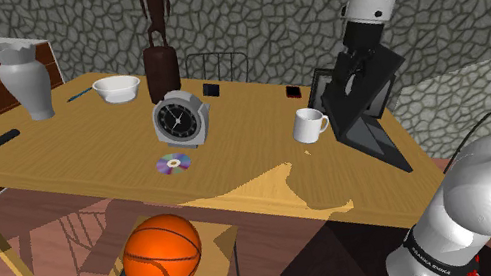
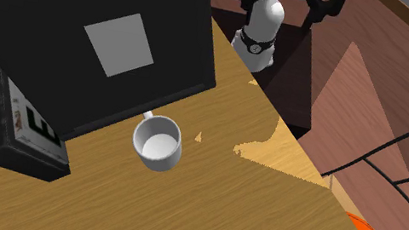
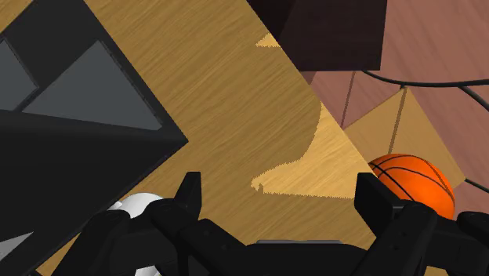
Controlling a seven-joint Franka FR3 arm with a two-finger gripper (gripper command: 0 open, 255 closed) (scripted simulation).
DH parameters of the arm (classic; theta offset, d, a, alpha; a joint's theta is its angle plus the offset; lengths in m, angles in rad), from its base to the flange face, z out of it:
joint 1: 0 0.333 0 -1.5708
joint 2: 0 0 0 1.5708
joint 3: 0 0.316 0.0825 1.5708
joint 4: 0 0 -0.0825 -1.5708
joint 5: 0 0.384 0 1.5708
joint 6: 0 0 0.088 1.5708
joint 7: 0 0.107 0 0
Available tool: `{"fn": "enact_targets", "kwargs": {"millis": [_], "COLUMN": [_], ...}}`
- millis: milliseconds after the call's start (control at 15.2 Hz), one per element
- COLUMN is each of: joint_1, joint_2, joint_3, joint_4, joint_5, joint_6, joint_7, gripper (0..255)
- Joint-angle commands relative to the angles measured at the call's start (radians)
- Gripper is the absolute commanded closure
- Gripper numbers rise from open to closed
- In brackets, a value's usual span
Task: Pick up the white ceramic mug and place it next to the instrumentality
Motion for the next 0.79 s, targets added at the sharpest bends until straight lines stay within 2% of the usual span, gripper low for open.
{"fn": "enact_targets", "kwargs": {"millis": [0, 726], "joint_1": [0.0, -0.025], "joint_2": [0.0, 0.352], "joint_3": [0.0, -0.088], "joint_4": [0.0, 0.029], "joint_5": [0.0, -0.053], "joint_6": [0.0, 0.316], "joint_7": [0.0, -0.097], "gripper": [0, 0]}}
